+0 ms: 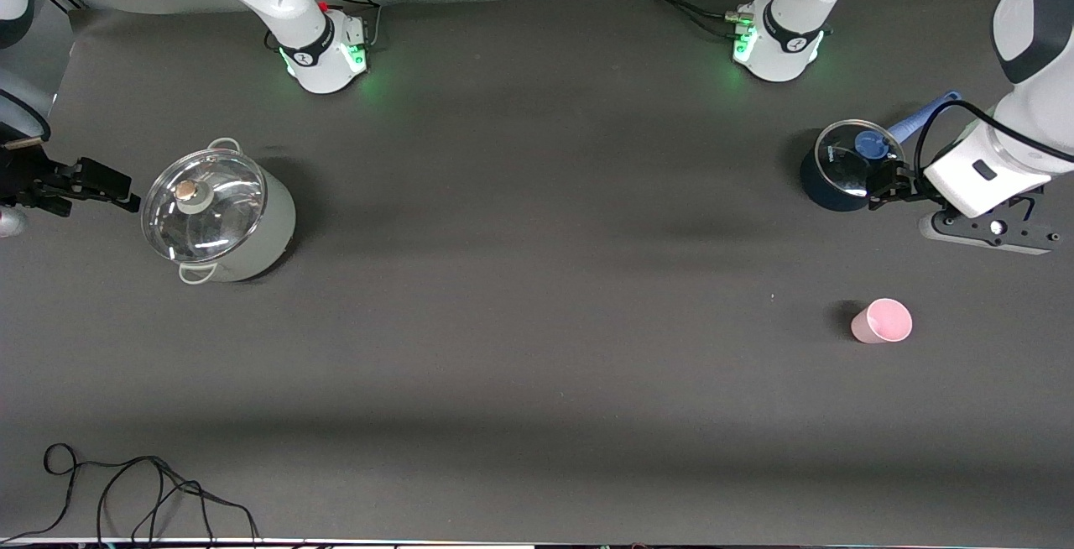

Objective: Transfer pink cup from left to right arm

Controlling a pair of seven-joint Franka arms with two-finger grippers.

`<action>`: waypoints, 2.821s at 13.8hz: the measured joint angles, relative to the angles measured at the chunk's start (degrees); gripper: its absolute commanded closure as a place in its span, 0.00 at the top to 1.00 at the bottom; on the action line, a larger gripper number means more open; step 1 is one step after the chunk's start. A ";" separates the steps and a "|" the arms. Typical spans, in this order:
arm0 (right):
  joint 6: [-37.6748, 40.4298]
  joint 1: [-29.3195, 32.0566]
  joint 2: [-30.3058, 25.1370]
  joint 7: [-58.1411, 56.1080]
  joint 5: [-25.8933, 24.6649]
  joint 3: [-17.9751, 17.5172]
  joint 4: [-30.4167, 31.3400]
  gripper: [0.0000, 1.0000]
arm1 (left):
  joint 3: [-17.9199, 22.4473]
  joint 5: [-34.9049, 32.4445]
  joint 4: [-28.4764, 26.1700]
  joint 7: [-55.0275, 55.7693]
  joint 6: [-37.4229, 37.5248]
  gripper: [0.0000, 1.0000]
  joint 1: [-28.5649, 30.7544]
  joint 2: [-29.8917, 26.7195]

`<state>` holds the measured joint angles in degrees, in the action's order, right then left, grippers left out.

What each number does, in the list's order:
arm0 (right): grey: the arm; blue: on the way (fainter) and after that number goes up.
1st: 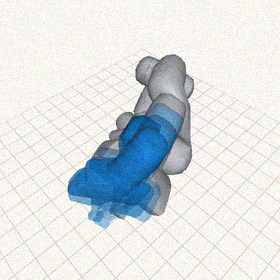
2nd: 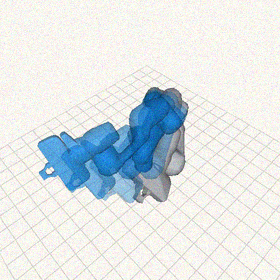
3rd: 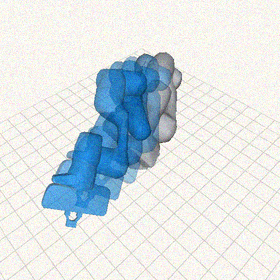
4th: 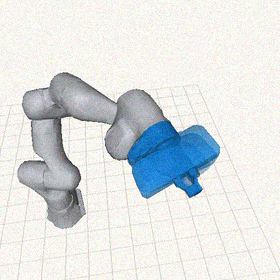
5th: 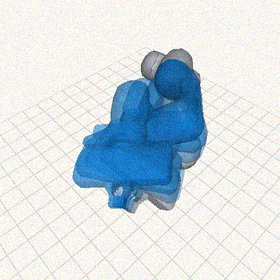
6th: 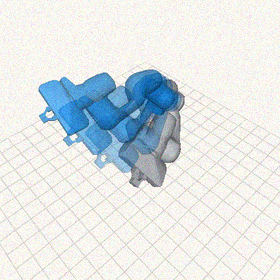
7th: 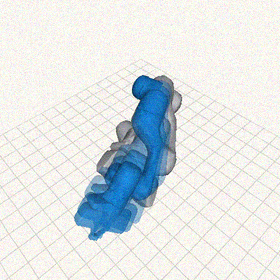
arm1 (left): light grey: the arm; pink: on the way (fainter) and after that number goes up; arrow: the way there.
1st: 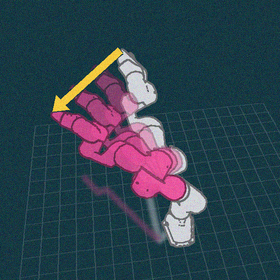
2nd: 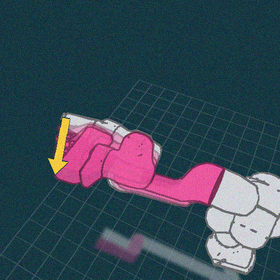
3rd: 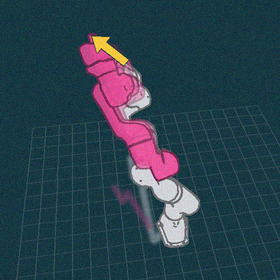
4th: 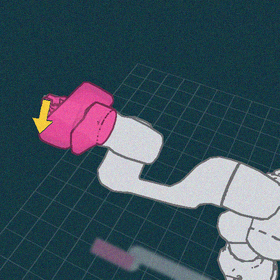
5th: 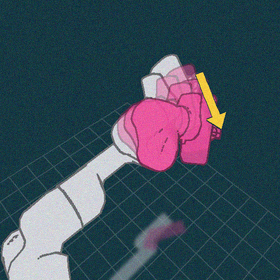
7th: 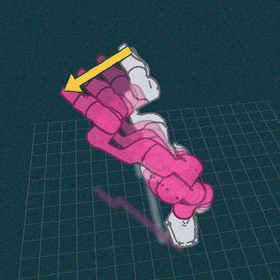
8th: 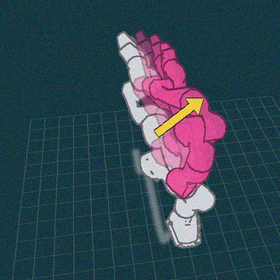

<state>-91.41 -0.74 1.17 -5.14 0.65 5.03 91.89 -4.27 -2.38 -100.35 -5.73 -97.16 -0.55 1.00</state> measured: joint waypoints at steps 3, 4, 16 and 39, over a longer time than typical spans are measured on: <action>0.00 0.00 -0.01 0.00 0.00 0.00 0.00 1.00 | 0.06 0.00 0.00 0.00 0.00 1.00 0.00 0.01; 0.00 0.00 -0.01 0.00 0.00 0.00 0.00 1.00 | 0.06 0.00 0.00 0.00 0.00 1.00 0.00 0.01; 0.00 0.01 -0.03 0.00 0.00 0.00 0.00 1.00 | 0.20 0.00 0.00 -0.03 0.91 1.00 0.00 0.06; 0.00 0.03 -0.14 0.00 0.00 0.01 0.00 1.00 | 1.46 10.38 8.14 -77.84 -5.61 0.95 21.55 10.16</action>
<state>-91.41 -0.71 1.04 -5.14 0.65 5.04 91.89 -2.81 8.00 -92.21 -83.57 -102.77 21.00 11.16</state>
